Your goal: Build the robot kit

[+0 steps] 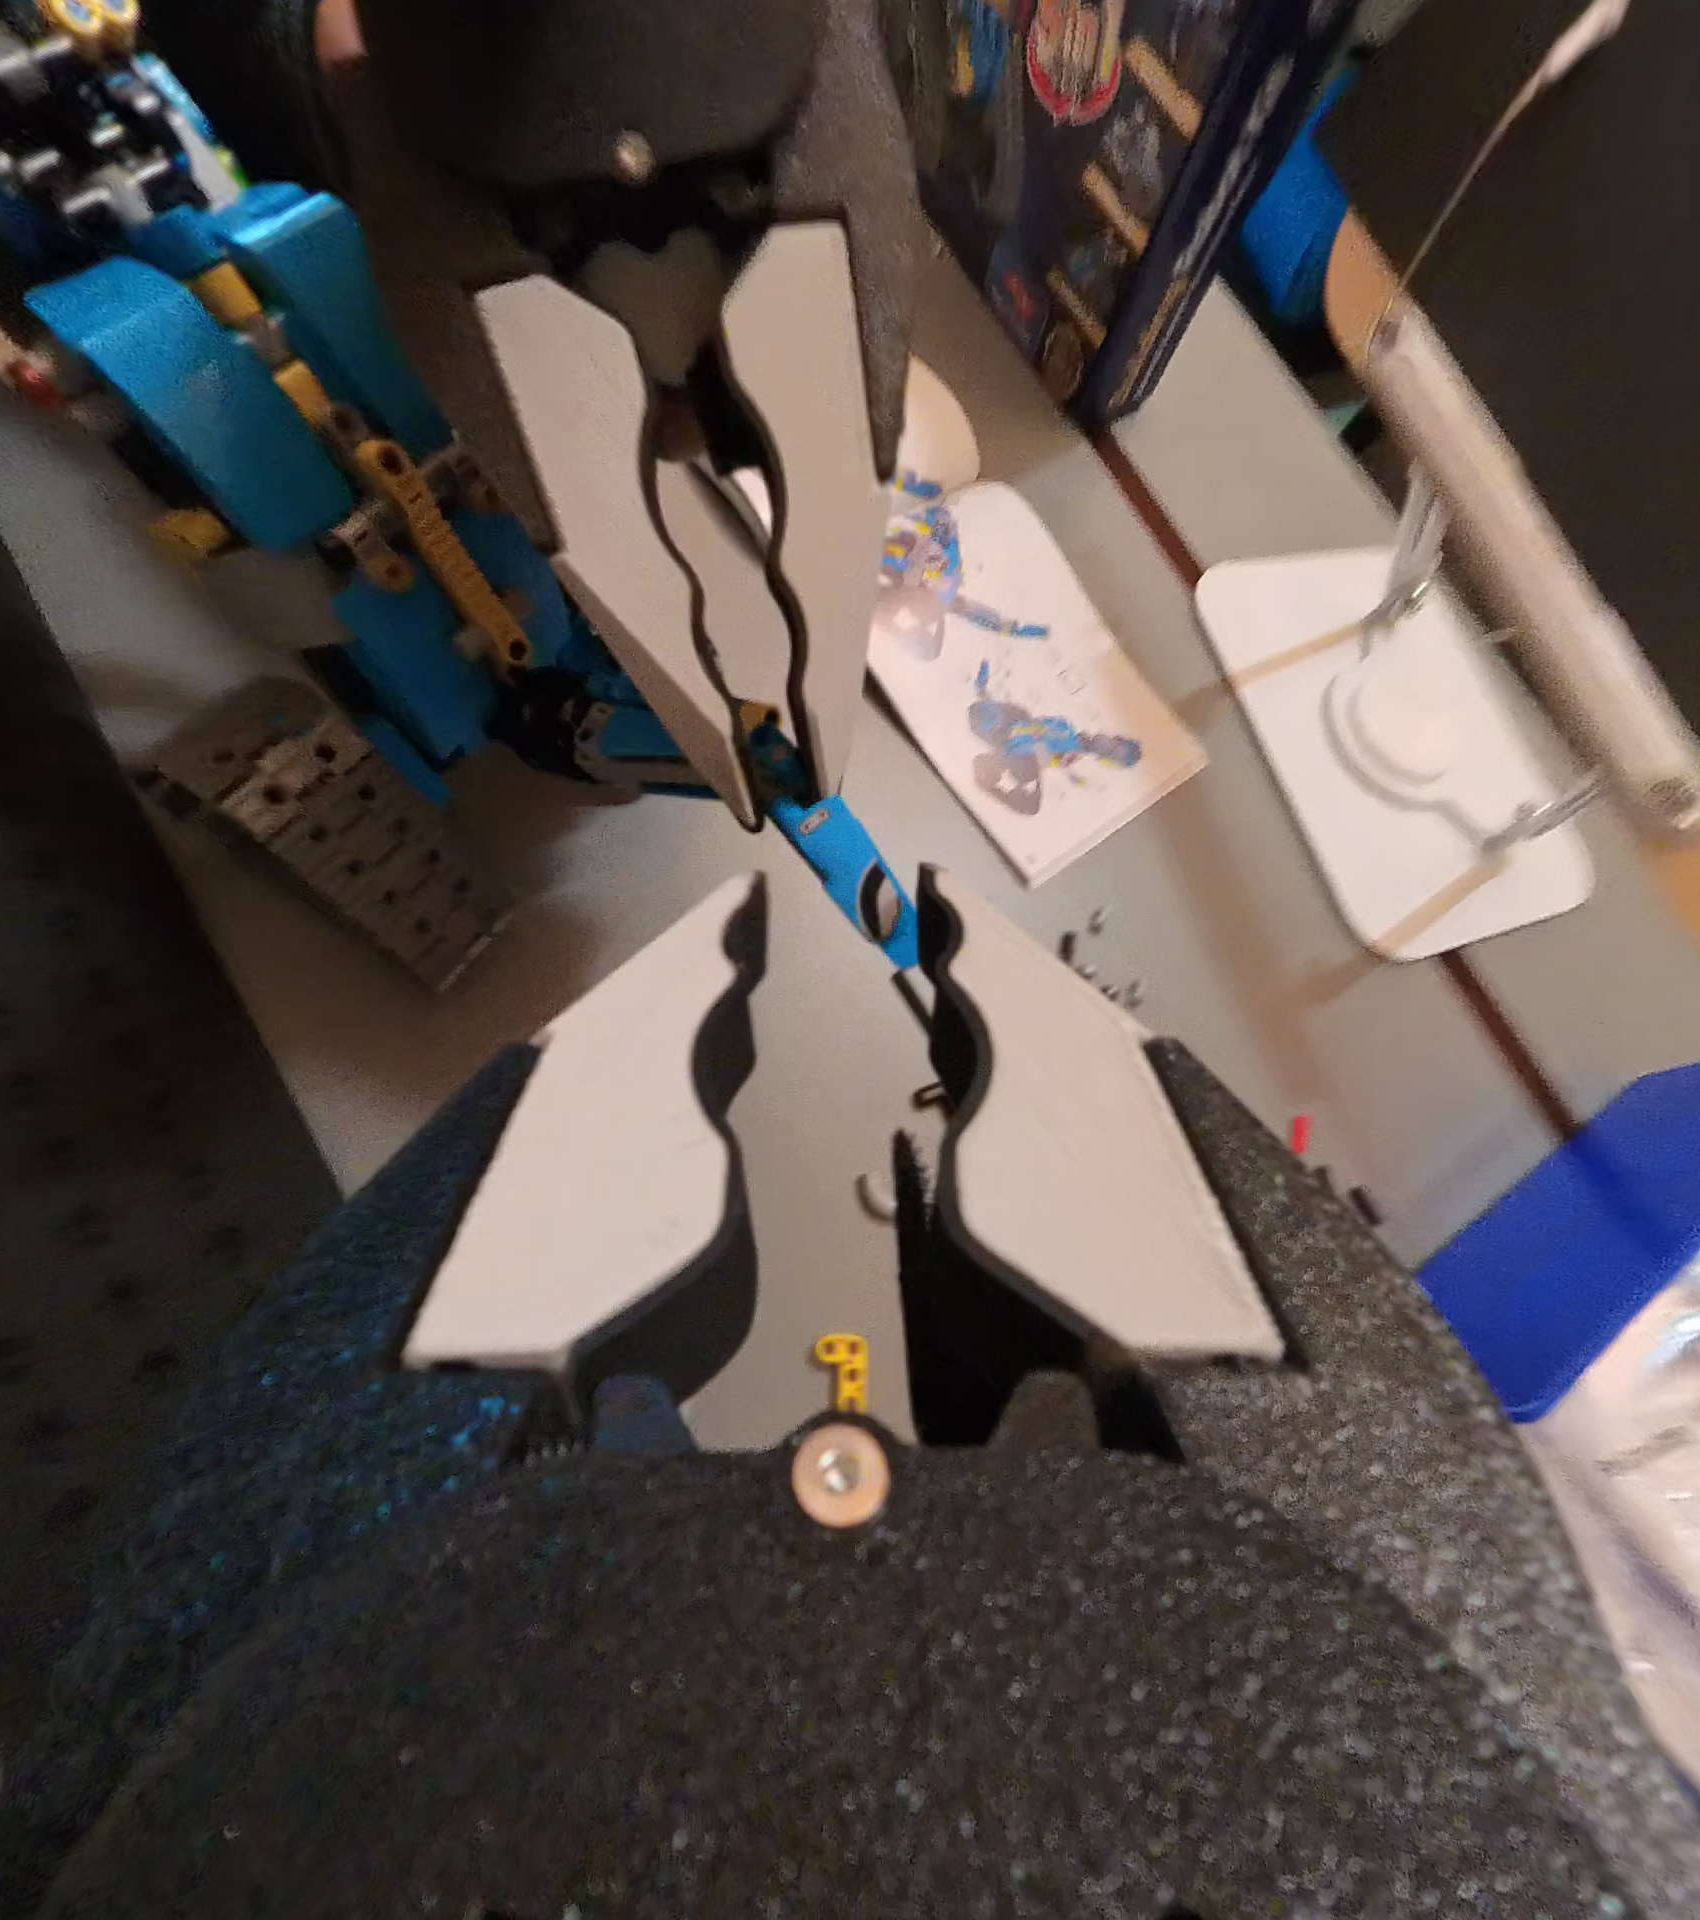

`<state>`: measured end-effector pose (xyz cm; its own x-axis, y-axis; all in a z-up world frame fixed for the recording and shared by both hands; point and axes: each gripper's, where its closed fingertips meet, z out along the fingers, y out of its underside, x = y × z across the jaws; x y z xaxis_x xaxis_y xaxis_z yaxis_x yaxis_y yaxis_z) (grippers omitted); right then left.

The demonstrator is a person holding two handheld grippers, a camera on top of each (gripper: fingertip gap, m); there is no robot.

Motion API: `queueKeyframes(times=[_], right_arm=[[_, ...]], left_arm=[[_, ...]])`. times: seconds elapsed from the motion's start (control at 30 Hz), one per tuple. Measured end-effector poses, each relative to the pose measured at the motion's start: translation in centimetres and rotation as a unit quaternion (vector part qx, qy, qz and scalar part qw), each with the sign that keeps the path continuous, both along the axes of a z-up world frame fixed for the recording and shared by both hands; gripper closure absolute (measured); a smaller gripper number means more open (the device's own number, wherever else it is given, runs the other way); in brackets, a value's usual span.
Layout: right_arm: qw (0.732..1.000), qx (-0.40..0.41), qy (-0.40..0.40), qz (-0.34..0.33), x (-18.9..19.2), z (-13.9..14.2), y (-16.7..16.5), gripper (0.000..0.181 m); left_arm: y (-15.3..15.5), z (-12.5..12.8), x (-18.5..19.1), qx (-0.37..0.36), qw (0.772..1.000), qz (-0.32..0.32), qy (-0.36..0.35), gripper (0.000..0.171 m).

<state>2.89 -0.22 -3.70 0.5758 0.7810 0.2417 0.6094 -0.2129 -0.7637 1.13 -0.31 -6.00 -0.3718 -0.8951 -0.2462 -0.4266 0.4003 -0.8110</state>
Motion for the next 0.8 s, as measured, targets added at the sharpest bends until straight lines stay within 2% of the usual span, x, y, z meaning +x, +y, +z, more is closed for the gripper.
queueKeyframes(times=[0.07,0.13,0.2,0.27,0.3,0.4,0.5,0.6,0.8], right_arm=[[1.000,0.013,-0.017,0.006,-0.1,0.4,0.1,0.159],[0.997,-0.076,0.006,0.009,-0.3,-0.6,-0.1,0.147],[0.983,-0.174,0.052,0.017,-0.6,-1.2,-0.6,0.153],[0.973,-0.214,0.084,0.019,-0.5,-1.2,-0.4,0.167],[0.970,-0.221,0.098,0.019,-0.5,-1.0,-0.1,0.173],[0.956,-0.266,0.124,0.023,-0.9,-1.5,-0.4,0.170],[0.948,-0.285,0.138,0.015,-1.2,-1.7,-0.4,0.175],[0.923,-0.327,0.204,0.021,-1.5,-1.2,-1.0,0.178],[0.911,-0.349,0.218,0.022,-1.3,-1.5,-1.4,0.179]], left_arm=[[-0.3,0.1,0.0,0.026,1.000,-0.008,-0.009,0.161],[-0.4,0.0,0.0,0.053,0.998,-0.010,-0.012,0.161],[-0.5,0.0,0.0,0.068,0.997,-0.012,-0.017,0.161],[-0.7,0.1,0.1,0.080,0.996,-0.015,-0.023,0.161],[-0.7,0.1,0.1,0.087,0.996,-0.015,-0.026,0.161],[-0.9,0.1,0.1,0.109,0.993,-0.020,-0.033,0.161],[-1.0,0.0,0.1,0.148,0.988,-0.028,-0.038,0.162],[-1.5,0.3,-0.1,0.135,0.989,-0.038,-0.042,0.162],[-1.7,0.1,0.0,0.130,0.990,-0.039,-0.044,0.163]])
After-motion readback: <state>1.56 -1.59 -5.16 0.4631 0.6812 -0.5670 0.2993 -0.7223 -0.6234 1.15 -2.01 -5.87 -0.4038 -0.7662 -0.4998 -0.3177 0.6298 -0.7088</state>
